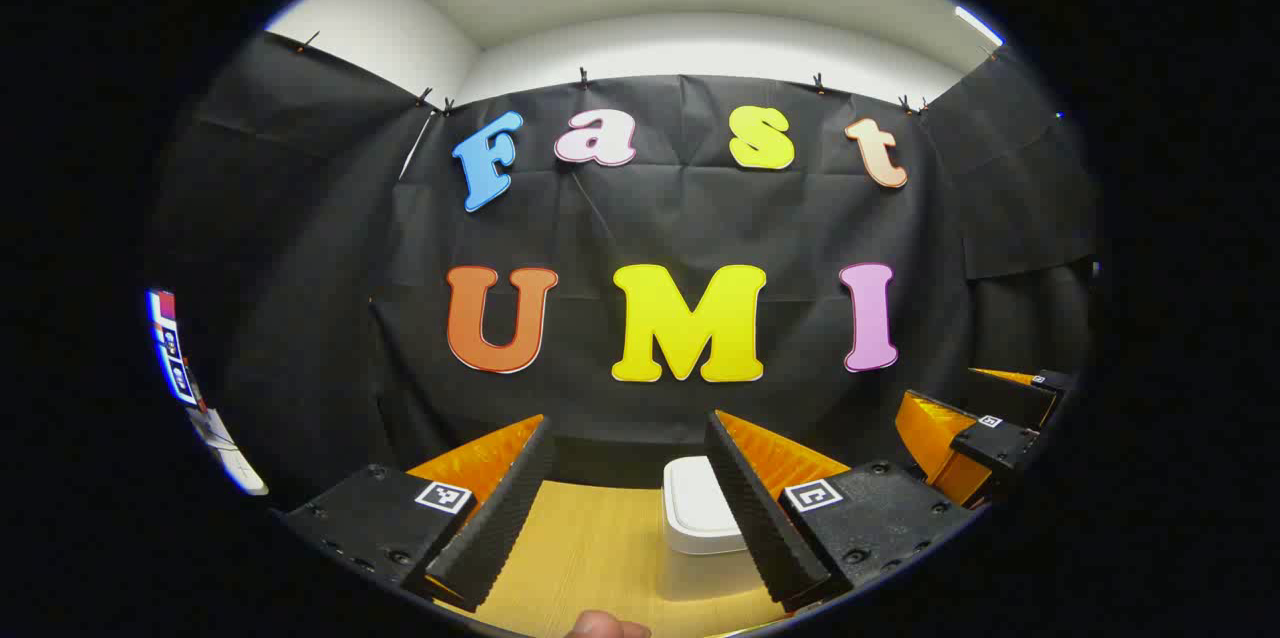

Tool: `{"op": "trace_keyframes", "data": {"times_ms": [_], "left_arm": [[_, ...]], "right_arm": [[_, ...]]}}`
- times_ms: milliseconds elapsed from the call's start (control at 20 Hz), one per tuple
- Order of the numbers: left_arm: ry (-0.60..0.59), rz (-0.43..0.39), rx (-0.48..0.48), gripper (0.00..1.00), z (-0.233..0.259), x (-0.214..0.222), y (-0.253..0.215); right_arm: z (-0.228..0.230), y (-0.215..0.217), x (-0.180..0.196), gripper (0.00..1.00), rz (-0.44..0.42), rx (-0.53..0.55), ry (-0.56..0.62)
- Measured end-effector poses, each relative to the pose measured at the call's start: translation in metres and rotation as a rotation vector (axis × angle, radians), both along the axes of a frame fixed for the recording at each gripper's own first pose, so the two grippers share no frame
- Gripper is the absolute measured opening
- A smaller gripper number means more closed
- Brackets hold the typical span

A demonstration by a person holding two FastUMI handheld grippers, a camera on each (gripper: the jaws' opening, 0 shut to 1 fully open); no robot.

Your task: Press the lid of the desktop garbage bin to open it, pick up the crumpled paper on the desktop and throw it into the bin, then pick up the pop can on the desktop and drop it into the bin, and finally close the garbage bin lid.

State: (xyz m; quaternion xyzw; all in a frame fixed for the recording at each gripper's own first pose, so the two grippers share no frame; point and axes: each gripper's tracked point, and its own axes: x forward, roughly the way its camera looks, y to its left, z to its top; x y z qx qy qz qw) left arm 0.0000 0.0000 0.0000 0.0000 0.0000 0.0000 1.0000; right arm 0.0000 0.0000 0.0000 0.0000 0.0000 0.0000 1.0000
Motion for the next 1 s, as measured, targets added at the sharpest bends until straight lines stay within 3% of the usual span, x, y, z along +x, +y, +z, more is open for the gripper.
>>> {"op": "trace_keyframes", "data": {"times_ms": [1000], "left_arm": [[0.026, -0.031, -0.002, 1.00, -0.012, 0.012, -0.014]], "right_arm": [[-0.015, -0.007, 0.010, 0.95, -0.013, -0.008, 0.058]]}}
